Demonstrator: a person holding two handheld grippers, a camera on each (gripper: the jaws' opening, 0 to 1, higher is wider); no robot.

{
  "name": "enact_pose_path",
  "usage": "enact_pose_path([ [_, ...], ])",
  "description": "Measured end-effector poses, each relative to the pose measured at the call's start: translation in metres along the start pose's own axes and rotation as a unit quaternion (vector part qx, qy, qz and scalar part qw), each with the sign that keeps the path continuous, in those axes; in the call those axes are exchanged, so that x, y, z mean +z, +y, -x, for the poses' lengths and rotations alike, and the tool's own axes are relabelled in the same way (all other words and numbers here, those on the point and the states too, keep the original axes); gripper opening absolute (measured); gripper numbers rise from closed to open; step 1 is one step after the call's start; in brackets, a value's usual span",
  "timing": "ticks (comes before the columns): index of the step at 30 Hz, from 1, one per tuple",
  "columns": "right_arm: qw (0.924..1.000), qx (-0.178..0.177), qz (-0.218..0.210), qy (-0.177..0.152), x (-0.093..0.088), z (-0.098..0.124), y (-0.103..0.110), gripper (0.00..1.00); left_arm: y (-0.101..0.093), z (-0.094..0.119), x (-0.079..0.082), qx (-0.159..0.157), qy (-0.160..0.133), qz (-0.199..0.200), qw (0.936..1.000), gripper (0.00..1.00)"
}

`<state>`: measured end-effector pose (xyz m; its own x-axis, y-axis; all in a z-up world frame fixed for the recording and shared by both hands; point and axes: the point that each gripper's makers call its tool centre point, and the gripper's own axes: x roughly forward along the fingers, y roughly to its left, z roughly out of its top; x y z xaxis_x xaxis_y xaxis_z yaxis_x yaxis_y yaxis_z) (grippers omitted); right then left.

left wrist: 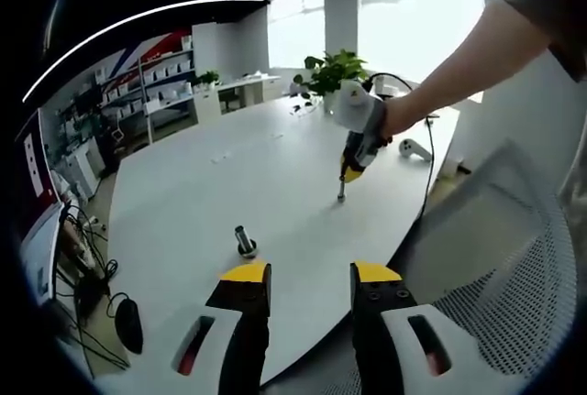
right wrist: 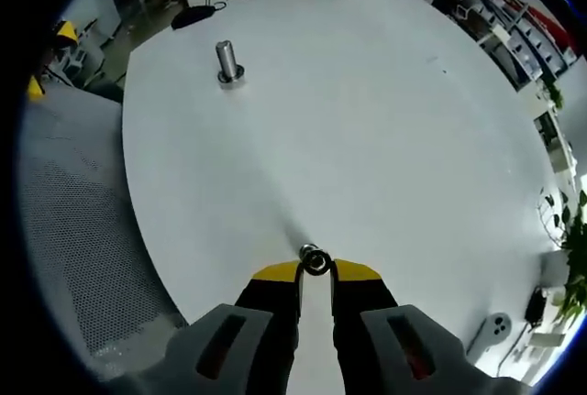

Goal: Place the washer onto the threaded stud by aligning its center hole with the stud, sliding it down to the base, and recovering from edge contact or off-axis alignment until the washer reaches the visible bottom stop.

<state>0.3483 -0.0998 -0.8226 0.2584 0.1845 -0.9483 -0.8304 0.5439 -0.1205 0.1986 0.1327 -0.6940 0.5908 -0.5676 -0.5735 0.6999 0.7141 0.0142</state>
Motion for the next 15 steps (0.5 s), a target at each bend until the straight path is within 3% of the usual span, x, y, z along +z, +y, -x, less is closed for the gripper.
enact_pose_path([
  [15,0.9998,0.01,-0.004,0.015,-0.005,-0.019,0.006,0.14,0.002,0.0,-0.002,0.007,0.007,0.0,1.0,0.32],
])
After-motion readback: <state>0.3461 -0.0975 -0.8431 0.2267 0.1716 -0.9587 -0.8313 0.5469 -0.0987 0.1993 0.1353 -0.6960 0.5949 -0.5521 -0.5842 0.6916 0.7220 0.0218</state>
